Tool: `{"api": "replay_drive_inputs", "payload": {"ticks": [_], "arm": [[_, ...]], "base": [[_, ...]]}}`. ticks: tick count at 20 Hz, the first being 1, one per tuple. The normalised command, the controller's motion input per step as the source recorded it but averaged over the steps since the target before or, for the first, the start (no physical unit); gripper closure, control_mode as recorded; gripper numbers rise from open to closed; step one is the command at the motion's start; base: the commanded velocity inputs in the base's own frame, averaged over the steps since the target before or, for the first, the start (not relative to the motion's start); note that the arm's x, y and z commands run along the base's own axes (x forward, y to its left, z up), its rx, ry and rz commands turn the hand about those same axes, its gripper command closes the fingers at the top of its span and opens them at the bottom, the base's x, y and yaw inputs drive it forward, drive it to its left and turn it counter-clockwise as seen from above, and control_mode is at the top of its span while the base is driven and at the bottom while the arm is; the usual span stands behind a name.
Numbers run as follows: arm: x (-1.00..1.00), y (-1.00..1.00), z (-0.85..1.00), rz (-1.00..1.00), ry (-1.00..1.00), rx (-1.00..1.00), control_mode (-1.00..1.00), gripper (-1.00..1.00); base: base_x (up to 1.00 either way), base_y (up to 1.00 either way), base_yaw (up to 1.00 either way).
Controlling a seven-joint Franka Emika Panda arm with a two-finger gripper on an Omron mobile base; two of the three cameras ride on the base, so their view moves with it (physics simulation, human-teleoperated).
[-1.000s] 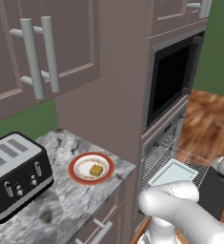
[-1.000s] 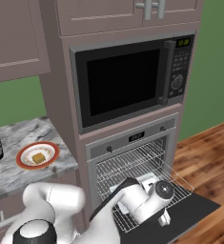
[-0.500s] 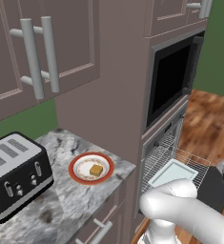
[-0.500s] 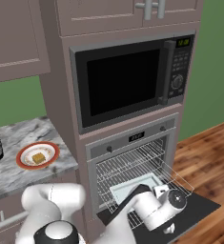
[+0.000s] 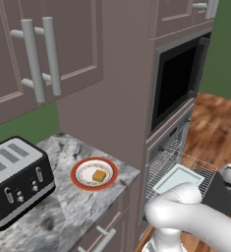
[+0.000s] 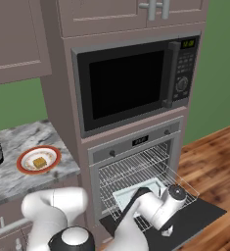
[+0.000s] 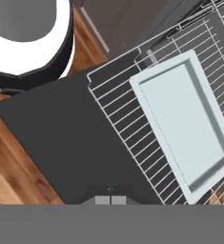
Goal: Take the baked cake out of the oven and place it on the plate for cooling. Then close the oven door.
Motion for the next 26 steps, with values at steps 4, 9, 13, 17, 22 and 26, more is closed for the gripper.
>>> {"api": "replay_drive_inputs", "payload": {"ticks": [4,9,13,17,22,26], "arm": [[0.17,-0.11,-0.42,-0.21,0.15,0.15,-1.00,1.00],[0.14,-0.19,-0.41,-0.23,0.04,0.16,-1.00,1.00],[0.16,-0.19,-0.32,-0.23,0.00,0.11,-1.00,1.00],[0.25,-0.07,-0.25,-0.19,0.00,0.03,-1.00,1.00],[0.17,-0.01,-0.40,-0.16,0.00,-0.02,-1.00,1.00],[0.00,-0.09,-0.56,-0.17,-0.08,-0.05,-1.00,1.00]], "base": [[0.00,0.00,0.00],[0.00,0.00,0.00],[0.00,0.00,0.00],[0.00,0.00,0.00],[0.00,0.00,0.00],[0.00,0.00,0.00]]}}
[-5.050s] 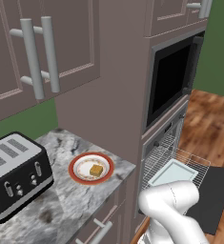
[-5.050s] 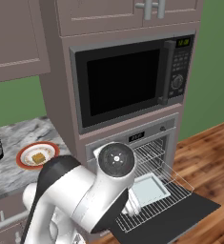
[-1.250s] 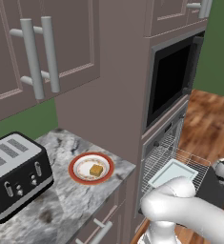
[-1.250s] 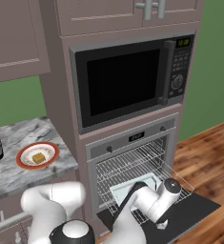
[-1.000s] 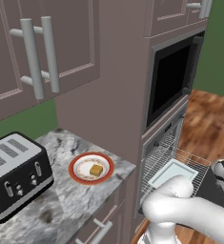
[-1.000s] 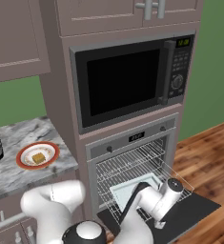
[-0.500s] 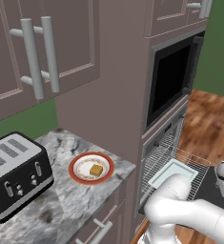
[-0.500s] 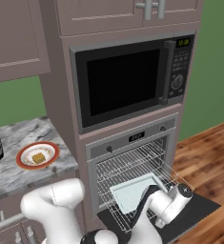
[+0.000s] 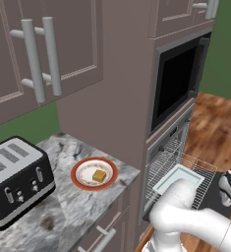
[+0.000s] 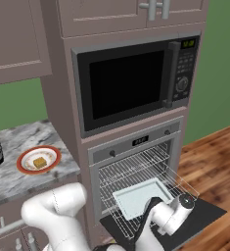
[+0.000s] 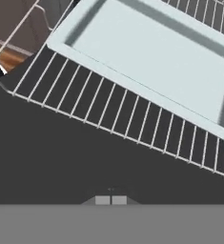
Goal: Take the baked cake out of the oven and place it on the plate for cooling. Then close the oven door.
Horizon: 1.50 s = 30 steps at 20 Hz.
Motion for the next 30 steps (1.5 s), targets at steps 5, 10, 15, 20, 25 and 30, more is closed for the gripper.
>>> {"api": "replay_drive_inputs", "payload": {"ticks": [5,10,15,20,25,30], "arm": [[0.00,-0.26,-0.50,-0.15,-0.09,-0.01,-1.00,1.00],[0.07,-0.11,-0.26,-0.10,-0.11,0.00,-1.00,1.00],[0.17,0.00,-0.16,-0.08,-0.09,0.02,-1.00,1.00],[0.15,-0.01,-0.22,-0.08,-0.06,0.02,-1.00,1.00],[0.17,-0.07,-0.22,-0.07,-0.05,0.03,-1.00,1.00],[0.23,-0.08,-0.18,-0.06,-0.05,0.05,-1.00,1.00]], "base": [[0.00,0.00,0.00],[0.00,0.00,0.00],[0.00,0.00,0.00],[0.00,0.00,0.00],[0.00,0.00,0.00],[0.00,0.00,0.00]]}}
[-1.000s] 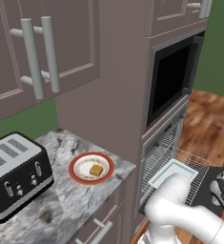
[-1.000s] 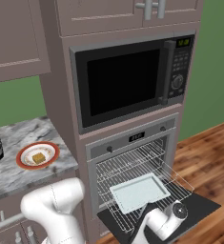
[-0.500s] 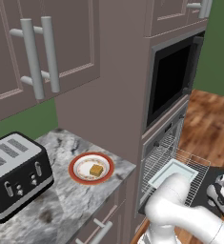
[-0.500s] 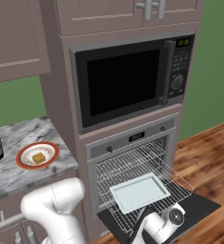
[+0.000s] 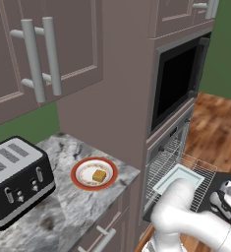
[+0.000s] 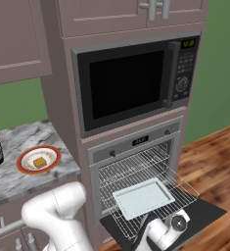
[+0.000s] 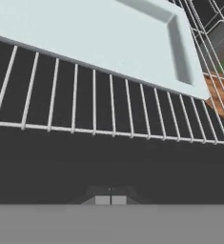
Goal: Take the baked cake out of the oven and place it on the plate for cooling. Then close the oven door.
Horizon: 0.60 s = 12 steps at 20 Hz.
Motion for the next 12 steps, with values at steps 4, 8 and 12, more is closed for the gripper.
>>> {"api": "replay_drive_inputs", "payload": {"ticks": [4,8,12], "arm": [[0.24,-0.06,-0.18,-0.01,-0.02,0.09,-1.00,1.00],[0.26,-0.01,-0.23,0.00,0.00,0.09,-1.00,1.00],[0.24,0.00,-0.22,0.00,-0.02,0.08,-1.00,1.00]], "base": [[0.00,0.00,0.00],[0.00,0.00,0.00],[0.00,0.00,0.00]]}}
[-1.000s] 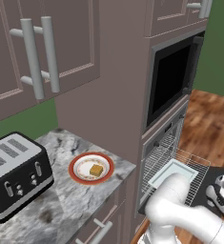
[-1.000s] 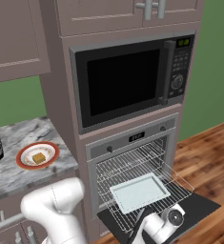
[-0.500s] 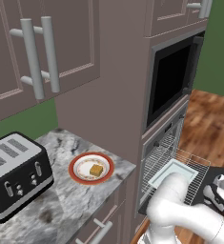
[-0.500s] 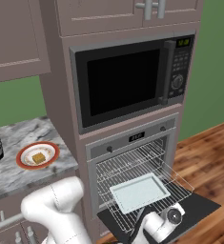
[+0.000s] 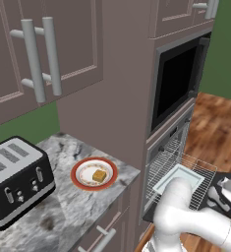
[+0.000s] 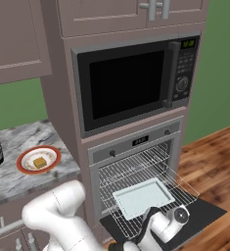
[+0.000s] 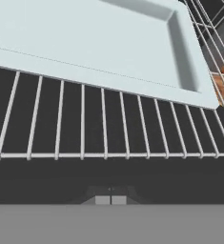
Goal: Take the baked cake out of the oven and place it on the plate for cooling. Then close the oven door.
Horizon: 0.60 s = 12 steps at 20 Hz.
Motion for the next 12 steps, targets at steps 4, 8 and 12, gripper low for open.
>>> {"api": "replay_drive_inputs", "payload": {"ticks": [4,8,12], "arm": [[0.24,0.00,-0.27,0.00,-0.04,0.05,-1.00,1.00],[0.29,0.00,-0.31,0.00,-0.04,0.04,-1.00,1.00],[0.29,0.00,-0.36,0.00,-0.03,0.03,-1.00,1.00]], "base": [[0.00,0.00,0.00],[0.00,0.00,0.00],[0.00,0.00,0.00]]}}
